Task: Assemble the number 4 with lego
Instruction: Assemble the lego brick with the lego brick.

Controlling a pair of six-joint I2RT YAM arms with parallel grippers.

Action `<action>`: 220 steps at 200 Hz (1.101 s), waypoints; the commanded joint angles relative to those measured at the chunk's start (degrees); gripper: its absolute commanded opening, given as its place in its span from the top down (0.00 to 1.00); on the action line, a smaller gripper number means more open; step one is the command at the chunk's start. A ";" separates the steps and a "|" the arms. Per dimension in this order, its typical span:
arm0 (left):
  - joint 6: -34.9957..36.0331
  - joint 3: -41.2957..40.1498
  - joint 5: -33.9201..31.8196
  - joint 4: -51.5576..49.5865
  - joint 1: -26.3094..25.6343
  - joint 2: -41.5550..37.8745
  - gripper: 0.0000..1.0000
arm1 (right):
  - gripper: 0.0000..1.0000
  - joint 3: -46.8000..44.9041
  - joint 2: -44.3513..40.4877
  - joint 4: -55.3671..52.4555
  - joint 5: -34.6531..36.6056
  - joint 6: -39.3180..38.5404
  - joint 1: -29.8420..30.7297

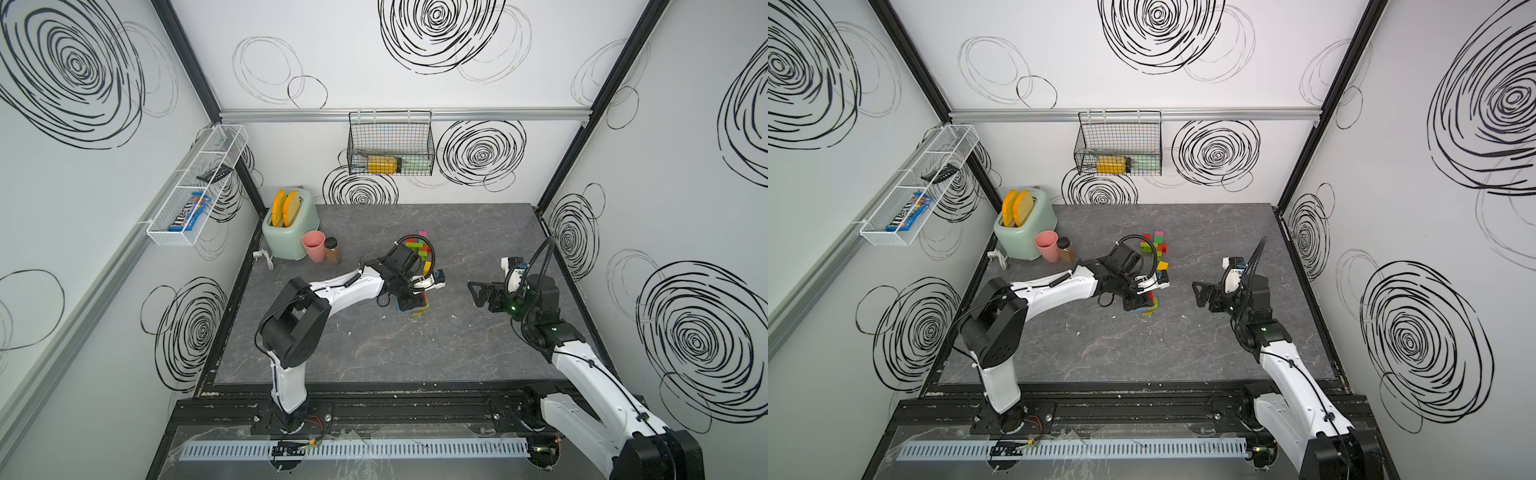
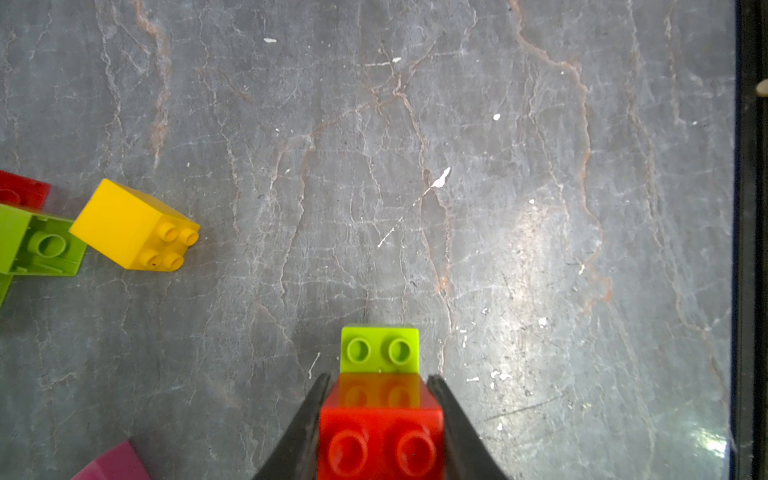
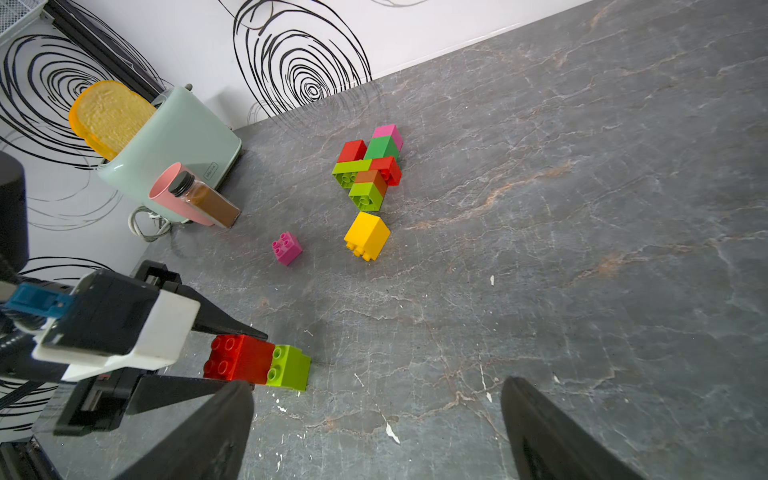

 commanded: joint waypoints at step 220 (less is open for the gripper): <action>-36.48 -24.32 -16.11 35.94 8.41 -34.89 0.04 | 0.03 17.31 24.65 5.51 -0.56 -9.84 19.17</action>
